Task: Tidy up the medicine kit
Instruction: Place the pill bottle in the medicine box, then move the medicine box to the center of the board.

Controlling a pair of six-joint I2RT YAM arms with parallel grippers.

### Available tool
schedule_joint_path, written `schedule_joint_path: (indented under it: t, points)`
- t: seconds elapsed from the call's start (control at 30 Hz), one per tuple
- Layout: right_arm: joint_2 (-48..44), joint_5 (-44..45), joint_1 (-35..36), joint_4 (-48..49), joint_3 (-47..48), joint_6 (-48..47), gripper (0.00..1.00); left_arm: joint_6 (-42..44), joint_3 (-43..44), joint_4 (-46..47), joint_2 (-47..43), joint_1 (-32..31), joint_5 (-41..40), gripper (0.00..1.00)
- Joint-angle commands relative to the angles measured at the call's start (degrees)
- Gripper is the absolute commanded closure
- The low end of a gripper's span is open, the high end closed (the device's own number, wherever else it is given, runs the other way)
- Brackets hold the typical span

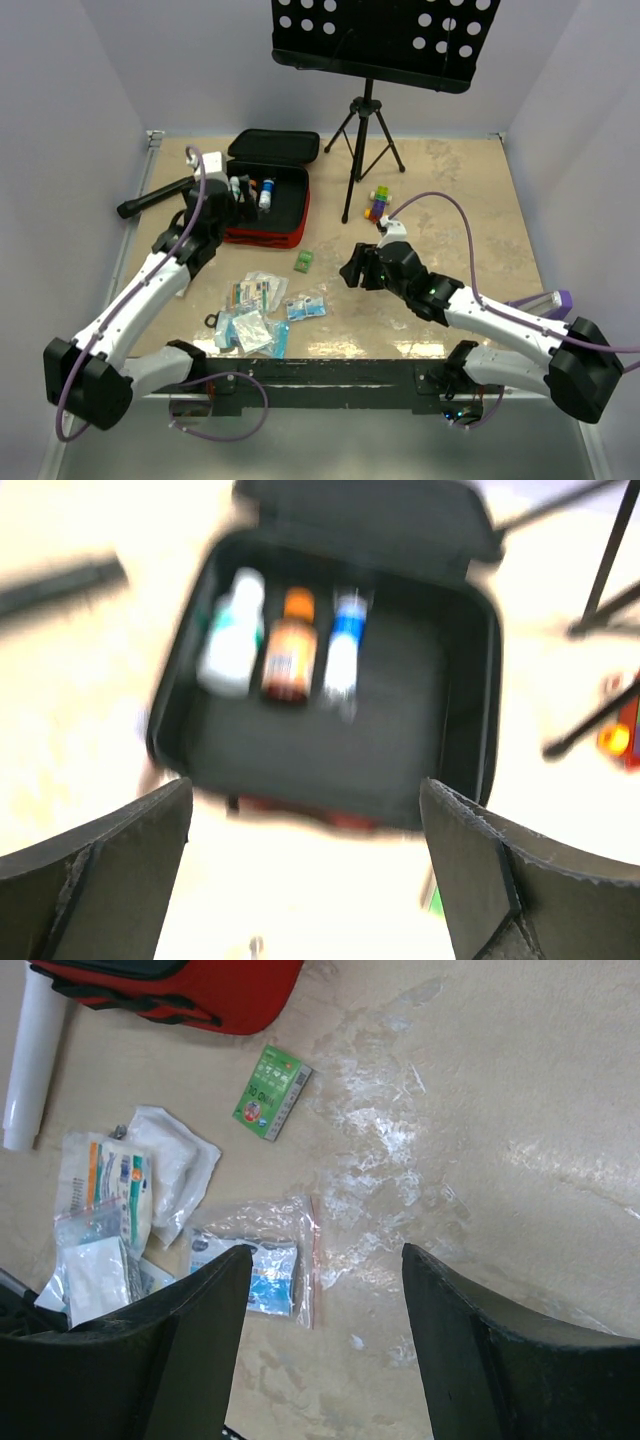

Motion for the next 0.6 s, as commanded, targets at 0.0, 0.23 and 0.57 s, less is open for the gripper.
schedule_joint_path:
  t: [0.0,0.23,0.57]
  points:
    - [-0.32,-1.78,-0.07,4.52,2.55,-0.39,0.34,-8.23,-10.85,-2.62,-8.16,0.22,3.72,0.02]
    - [12.83,2.70,0.11,5.14,15.45,-0.22,0.30,-13.50,-19.65,-5.70,-20.30,0.22,3.63,0.03]
    - [48.52,9.38,-0.07,-4.42,48.68,1.90,0.29,-17.46,-22.90,-10.01,-27.08,0.22,2.84,0.03]
